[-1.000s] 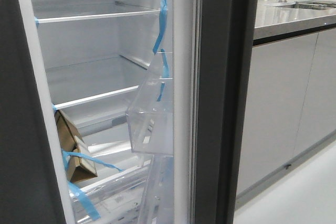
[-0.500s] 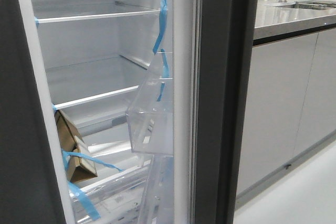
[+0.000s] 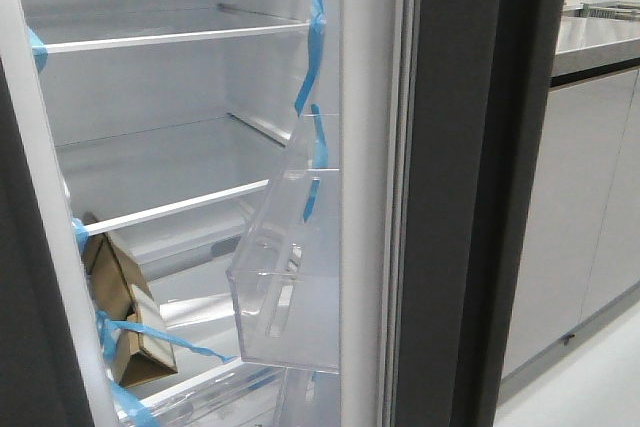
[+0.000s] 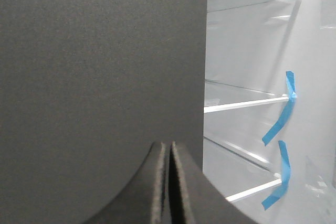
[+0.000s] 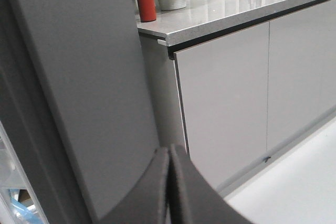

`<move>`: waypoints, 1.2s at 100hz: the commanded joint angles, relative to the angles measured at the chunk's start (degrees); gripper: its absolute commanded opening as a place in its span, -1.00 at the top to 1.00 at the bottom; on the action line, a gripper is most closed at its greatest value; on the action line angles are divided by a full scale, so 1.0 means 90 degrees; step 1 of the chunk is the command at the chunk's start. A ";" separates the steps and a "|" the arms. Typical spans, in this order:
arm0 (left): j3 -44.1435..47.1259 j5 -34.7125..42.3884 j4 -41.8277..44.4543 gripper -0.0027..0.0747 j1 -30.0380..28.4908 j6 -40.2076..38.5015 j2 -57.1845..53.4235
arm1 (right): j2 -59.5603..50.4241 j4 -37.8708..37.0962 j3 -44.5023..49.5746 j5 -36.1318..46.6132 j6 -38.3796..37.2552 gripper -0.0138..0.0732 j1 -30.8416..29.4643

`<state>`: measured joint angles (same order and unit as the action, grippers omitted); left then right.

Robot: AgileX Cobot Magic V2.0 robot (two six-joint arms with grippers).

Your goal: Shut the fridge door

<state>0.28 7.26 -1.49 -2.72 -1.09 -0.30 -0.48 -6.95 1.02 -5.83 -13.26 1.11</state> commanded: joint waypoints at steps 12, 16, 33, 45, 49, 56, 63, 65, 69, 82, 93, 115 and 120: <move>0.0224 0.0464 -0.0026 0.98 0.0040 -0.0028 -0.0108 | 0.0508 0.0090 -0.0555 0.0395 -0.0019 0.79 -0.0035; 0.0224 0.0464 -0.0026 0.98 0.0040 -0.0028 -0.0108 | 0.0825 0.0107 -0.0877 0.0314 -0.0054 0.79 -0.0035; 0.0224 0.0464 -0.0026 0.98 0.0040 -0.0028 -0.0108 | 0.2535 0.0261 -0.2384 -0.0115 -0.0069 0.79 -0.0035; 0.0224 0.0464 -0.0026 0.98 0.0040 -0.0028 -0.0108 | 0.3521 0.0405 -0.3371 -0.0101 -0.0069 0.79 -0.0035; 0.0224 0.0464 -0.0026 0.98 0.0040 -0.0028 -0.0108 | 0.3811 0.0405 -0.3690 -0.0101 -0.0069 0.79 -0.0035; 0.0224 0.0464 -0.0026 0.98 0.0040 -0.0028 -0.0108 | 0.4242 0.0527 -0.4167 -0.0080 -0.0069 0.79 -0.0035; 0.0224 0.0464 -0.0026 0.98 0.0040 -0.0028 -0.0108 | 0.4599 0.0773 -0.4554 -0.0062 -0.0069 0.79 -0.0035; 0.0224 0.0464 -0.0026 0.98 0.0040 -0.0028 -0.0108 | 0.4660 0.0812 -0.4644 -0.0062 -0.0069 0.79 -0.0035; 0.0224 0.0464 -0.0026 0.98 0.0040 -0.0028 -0.0108 | 0.4821 0.1011 -0.4772 -0.0062 -0.0072 0.79 -0.0035; 0.0224 0.0464 -0.0026 0.98 0.0040 -0.0028 -0.0108 | 0.5260 0.2077 -0.4984 0.0047 -0.0085 0.79 -0.0035; 0.0224 0.0464 -0.0026 0.98 0.0040 -0.0028 -0.0108 | 0.5500 0.3252 -0.4984 0.0096 -0.0085 0.79 -0.0035; 0.0224 0.0464 -0.0026 0.98 0.0040 -0.0028 -0.0108 | 0.5786 0.6255 -0.4984 0.0065 0.0674 0.79 -0.0035; 0.0224 0.0464 -0.0026 0.98 0.0040 -0.0028 -0.0108 | 0.5862 0.6892 -0.4984 -0.0033 0.1052 0.79 -0.0035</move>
<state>0.28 7.26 -1.49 -2.72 -1.09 -0.30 51.72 44.09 -41.70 -9.41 -9.57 1.11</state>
